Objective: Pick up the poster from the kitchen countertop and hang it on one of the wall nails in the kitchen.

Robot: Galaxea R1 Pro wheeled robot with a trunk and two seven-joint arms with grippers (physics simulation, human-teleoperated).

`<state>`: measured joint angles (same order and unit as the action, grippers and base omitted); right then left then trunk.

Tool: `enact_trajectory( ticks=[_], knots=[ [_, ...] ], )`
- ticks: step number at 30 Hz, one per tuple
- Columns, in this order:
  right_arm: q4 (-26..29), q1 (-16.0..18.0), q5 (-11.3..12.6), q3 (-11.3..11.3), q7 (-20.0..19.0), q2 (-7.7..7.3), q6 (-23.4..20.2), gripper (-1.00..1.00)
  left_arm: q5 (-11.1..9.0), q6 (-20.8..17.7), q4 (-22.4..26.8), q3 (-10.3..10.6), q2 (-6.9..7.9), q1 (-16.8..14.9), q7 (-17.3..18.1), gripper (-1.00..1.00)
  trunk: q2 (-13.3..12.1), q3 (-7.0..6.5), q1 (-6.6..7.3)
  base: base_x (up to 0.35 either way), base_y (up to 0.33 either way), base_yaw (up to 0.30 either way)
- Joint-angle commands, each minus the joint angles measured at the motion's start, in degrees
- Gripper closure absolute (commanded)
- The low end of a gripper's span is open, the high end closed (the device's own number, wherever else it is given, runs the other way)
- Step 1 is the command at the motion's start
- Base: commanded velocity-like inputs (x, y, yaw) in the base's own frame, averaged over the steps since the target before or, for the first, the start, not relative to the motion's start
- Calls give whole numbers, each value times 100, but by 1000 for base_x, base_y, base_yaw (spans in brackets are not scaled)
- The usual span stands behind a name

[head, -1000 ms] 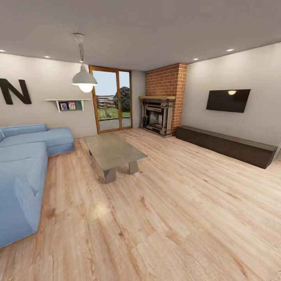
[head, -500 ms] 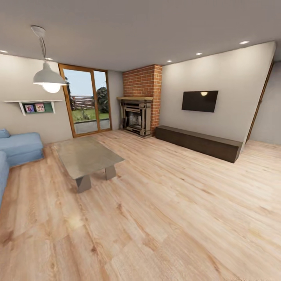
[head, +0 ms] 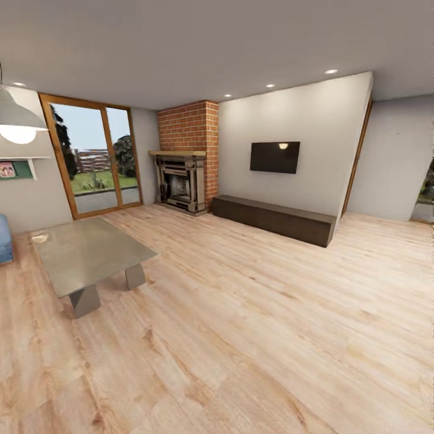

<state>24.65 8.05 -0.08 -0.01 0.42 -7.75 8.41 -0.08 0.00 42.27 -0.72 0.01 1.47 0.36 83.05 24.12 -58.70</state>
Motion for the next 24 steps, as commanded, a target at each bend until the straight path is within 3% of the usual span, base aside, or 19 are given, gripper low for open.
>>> enact_trajectory(
  ticks=[1, 11, 24],
  knots=[
    [-7, 3, -3, -2, 4, -1, 17, -100, -1, 0, 9, -7, -1, 2, 3, -100, 3, 5, -3, 252, -246, -58],
    [-221, 3, -10, 2, 1, -6, 20, -100, -1, 0, 9, -6, -1, 2, -1, -100, 3, 1, -3, 257, -241, -43],
    [-223, 3, -9, 4, 2, -7, 20, -100, -1, 3, 9, -14, 6, 2, 4, -100, 3, -40, -3, 318, -56, -237]
  ],
)
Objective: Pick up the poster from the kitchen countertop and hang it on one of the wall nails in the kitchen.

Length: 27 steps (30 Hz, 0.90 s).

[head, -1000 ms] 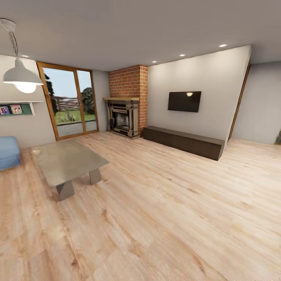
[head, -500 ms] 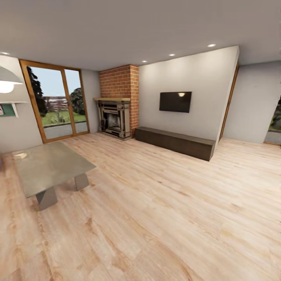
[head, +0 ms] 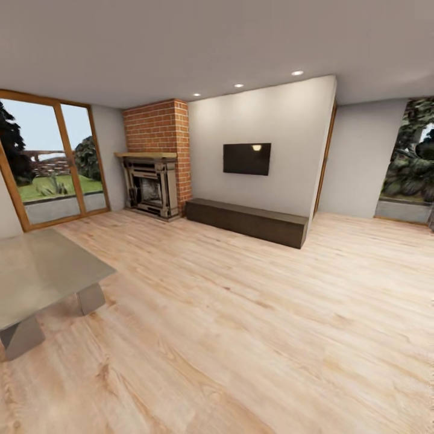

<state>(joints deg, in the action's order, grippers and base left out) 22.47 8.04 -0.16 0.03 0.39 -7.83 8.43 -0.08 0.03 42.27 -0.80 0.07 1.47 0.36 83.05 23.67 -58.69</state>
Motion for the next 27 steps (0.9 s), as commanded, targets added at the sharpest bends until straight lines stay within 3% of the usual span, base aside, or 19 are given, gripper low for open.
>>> enact_trajectory(
  ticks=[1, 16, 27],
  knots=[
    [-6, 4, -2, -1, 4, 0, 19, -100, -1, 2, 9, -7, 0, 3, 5, -100, 2, 1, -4, 337, -2, -254],
    [-6, 4, -2, -3, 4, 0, 19, -100, -1, 6, 9, -8, 2, 3, 8, -100, 2, -48, -4, 339, 0, -244],
    [-15, 4, -9, -3, 1, 2, 19, -100, -1, 15, 1, -21, 2, 3, -1, -100, 2, 20, -4, 340, 0, -15]
  ],
)
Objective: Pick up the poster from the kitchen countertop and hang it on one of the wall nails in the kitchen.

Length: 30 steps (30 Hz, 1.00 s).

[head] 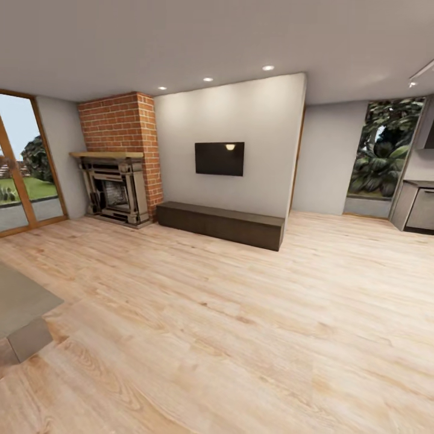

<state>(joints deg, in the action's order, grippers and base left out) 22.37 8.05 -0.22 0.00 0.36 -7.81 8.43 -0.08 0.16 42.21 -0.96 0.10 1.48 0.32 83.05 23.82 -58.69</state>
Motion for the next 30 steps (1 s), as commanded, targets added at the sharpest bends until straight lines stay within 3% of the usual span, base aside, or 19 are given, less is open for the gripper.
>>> enact_trajectory(
  ticks=[1, 14, 30],
  knots=[
    [-4, 3, -3, 0, 6, 2, 18, -100, -1, 2, 7, -11, -1, 2, 3, -100, 3, 14, -4, 340, 0, 0],
    [-4, 3, -4, 0, 4, -1, 18, -100, 3, 2, 7, -30, -1, 2, 3, -100, 3, 69, -4, 340, 0, -15],
    [-4, 3, -4, 0, 0, -2, 18, -100, 6, 2, 6, -44, -1, 2, 3, -100, 3, 70, -4, 340, 0, -248]
  ],
)
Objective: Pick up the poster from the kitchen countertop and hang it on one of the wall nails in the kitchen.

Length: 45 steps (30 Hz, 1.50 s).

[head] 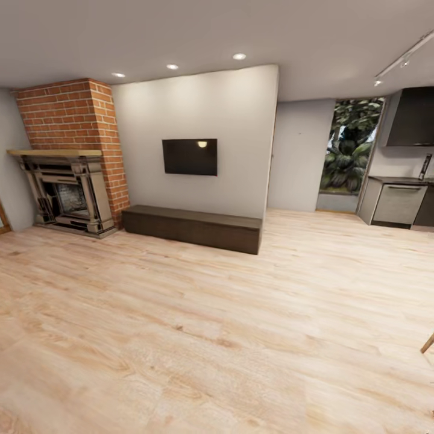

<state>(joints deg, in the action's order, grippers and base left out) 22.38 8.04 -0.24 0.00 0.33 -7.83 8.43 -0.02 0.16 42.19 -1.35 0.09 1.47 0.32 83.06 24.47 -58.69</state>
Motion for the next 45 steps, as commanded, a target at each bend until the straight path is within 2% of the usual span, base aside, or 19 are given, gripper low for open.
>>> enact_trajectory(
  ticks=[1, 21, 45],
  knots=[
    [-6, 5, -2, 0, 3, 0, 19, -100, 1, 3, 9, -6, -1, 3, 3, -100, 2, 5, -4, 340, 0, -269],
    [-6, 5, -2, 0, 4, 0, 19, -100, 2, 1, 9, -8, -1, 3, -5, -100, 2, 5, -4, 340, -2, -258],
    [-19, 5, -2, -1, 2, 0, 19, -100, 2, 9, 9, -32, -1, 3, -5, -100, 2, 5, -4, 330, -95, -19]
  ],
)
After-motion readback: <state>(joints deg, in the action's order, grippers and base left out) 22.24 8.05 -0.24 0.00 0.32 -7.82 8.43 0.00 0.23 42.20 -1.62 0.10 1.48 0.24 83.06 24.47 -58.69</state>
